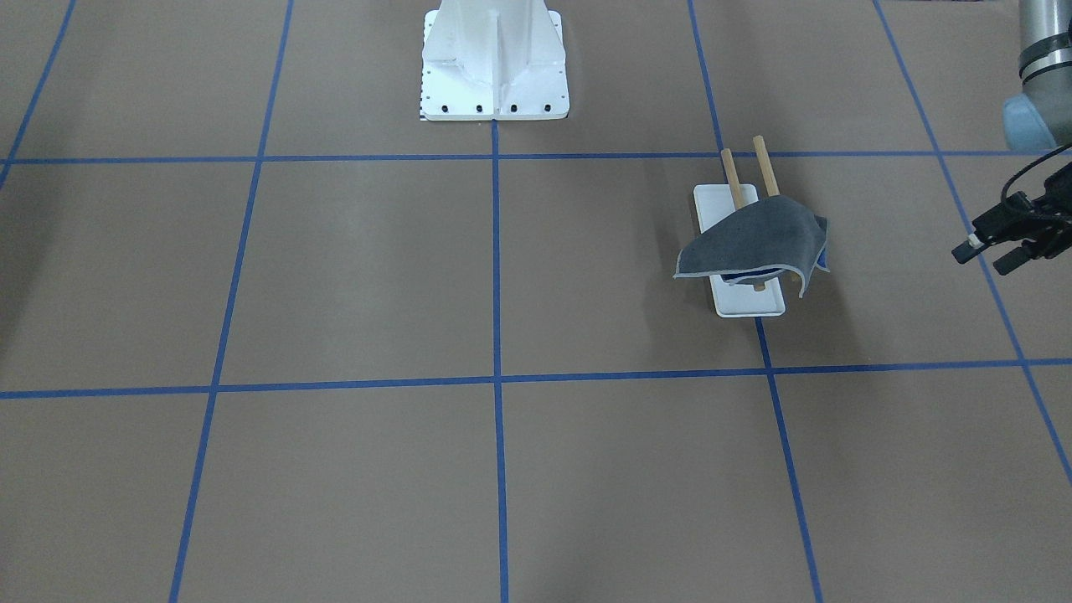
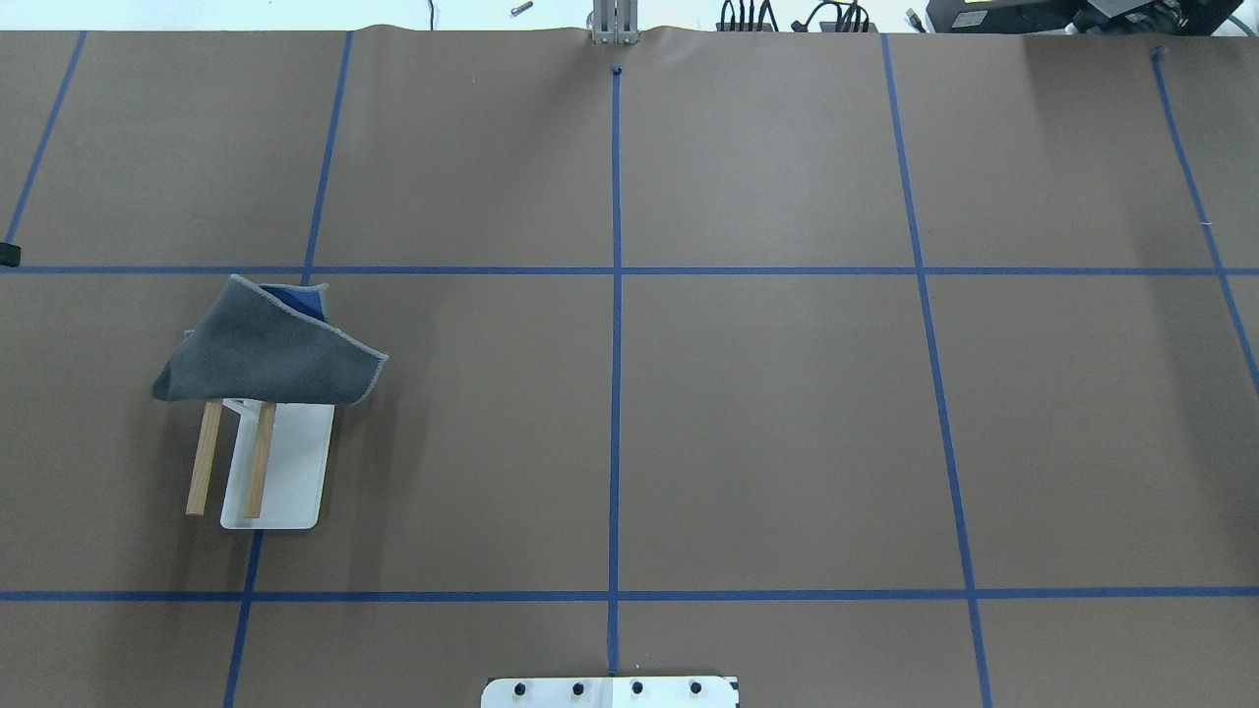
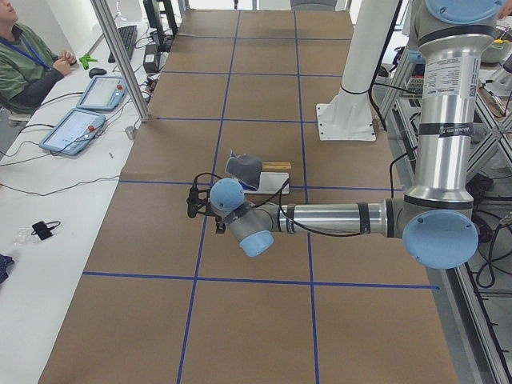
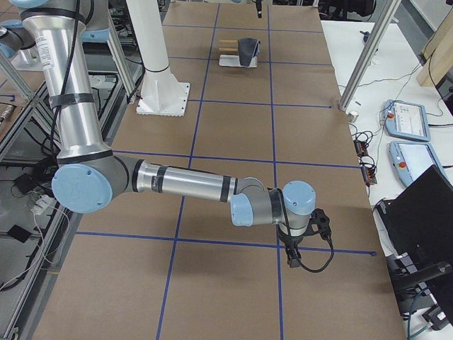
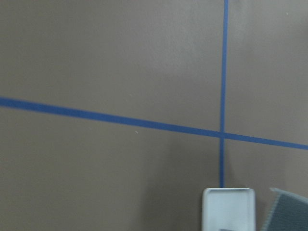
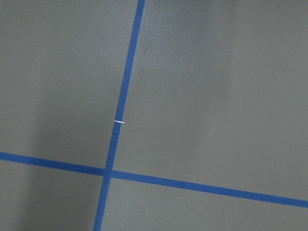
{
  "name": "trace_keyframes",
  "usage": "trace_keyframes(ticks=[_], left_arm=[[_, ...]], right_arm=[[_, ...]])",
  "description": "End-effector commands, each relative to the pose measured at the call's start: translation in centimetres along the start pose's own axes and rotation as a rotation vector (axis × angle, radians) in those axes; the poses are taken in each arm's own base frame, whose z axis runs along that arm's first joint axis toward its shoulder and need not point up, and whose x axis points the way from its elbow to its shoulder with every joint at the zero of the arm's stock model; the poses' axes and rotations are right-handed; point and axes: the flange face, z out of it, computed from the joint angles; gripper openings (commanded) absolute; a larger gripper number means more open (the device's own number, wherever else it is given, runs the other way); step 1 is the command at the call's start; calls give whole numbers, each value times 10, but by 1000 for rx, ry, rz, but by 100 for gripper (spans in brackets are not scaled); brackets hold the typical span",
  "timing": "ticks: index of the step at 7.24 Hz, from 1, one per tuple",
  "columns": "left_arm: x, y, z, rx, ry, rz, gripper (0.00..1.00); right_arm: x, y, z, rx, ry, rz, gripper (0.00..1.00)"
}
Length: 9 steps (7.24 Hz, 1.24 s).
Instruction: Hang towel on rack
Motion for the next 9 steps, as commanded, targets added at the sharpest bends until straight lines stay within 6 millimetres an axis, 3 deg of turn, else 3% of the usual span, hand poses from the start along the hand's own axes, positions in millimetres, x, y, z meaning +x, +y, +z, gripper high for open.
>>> trace_keyframes(ticks=[1, 3, 5, 6, 7, 9], left_arm=[[-51, -19, -21, -8, -255, 215, 99], [-105, -26, -68, -114, -382, 268, 99], [-92, -27, -109, -158, -404, 179, 99], [-86, -25, -114, -179, -405, 164, 99], [-99, -12, -111, -198, -400, 164, 99], [-85, -19, -123, -162, -370, 157, 99]], right_arm=[[8, 8, -1, 1, 0, -5, 100], [12, 9, -5, -28, -2, 13, 100], [8, 11, -19, -91, -9, 33, 100], [-4, 10, -43, -128, 16, 62, 100], [-13, 15, -65, -134, 66, 65, 100], [-8, 26, -56, -146, 65, 77, 100]])
